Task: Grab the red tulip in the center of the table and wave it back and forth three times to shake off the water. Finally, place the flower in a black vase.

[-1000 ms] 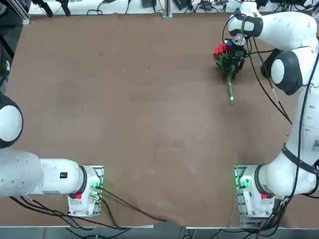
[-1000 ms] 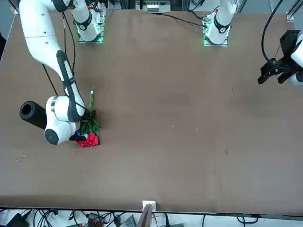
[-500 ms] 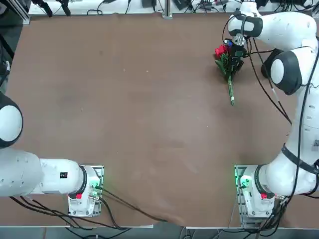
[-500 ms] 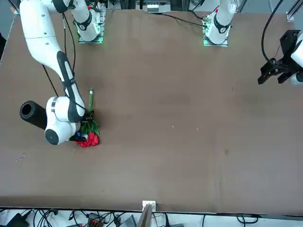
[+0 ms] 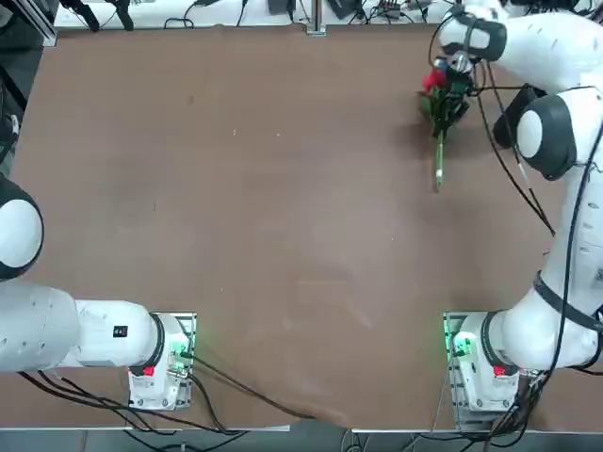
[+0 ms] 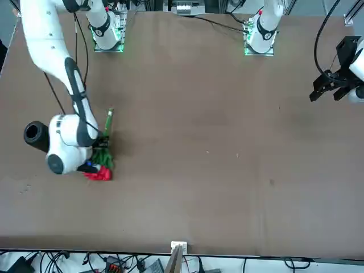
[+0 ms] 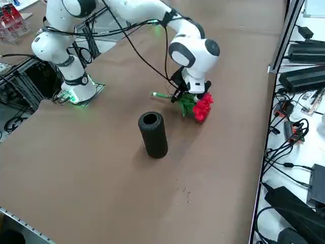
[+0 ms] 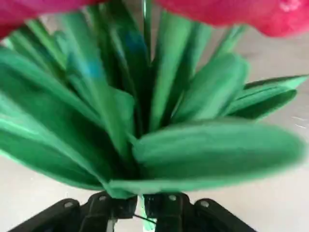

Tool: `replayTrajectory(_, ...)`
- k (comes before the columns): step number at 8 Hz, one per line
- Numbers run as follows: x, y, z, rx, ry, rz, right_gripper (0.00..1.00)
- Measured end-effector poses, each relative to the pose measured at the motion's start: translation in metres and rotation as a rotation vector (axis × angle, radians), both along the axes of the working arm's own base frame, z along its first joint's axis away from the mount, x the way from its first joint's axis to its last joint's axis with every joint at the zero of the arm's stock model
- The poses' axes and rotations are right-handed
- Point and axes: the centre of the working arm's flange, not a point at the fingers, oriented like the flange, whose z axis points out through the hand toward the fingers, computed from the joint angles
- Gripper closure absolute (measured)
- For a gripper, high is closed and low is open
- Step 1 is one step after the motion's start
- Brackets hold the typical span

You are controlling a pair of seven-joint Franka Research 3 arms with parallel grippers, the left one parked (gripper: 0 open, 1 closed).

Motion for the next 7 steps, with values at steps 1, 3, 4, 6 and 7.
replayTrajectory(1, 0.007, -0.027, 0.040, -0.018, -0.055, -0.056, 0.88)
replayTrajectory(3, 0.010, -0.054, 0.136, -0.069, -0.196, -0.123, 0.88)
replayTrajectory(4, 0.008, -0.068, 0.187, -0.130, -0.289, -0.141, 0.88)
replayTrajectory(6, -0.001, -0.100, 0.273, -0.271, -0.486, -0.221, 0.88)
replayTrajectory(7, -0.004, -0.120, 0.301, -0.327, -0.573, -0.289, 0.88)
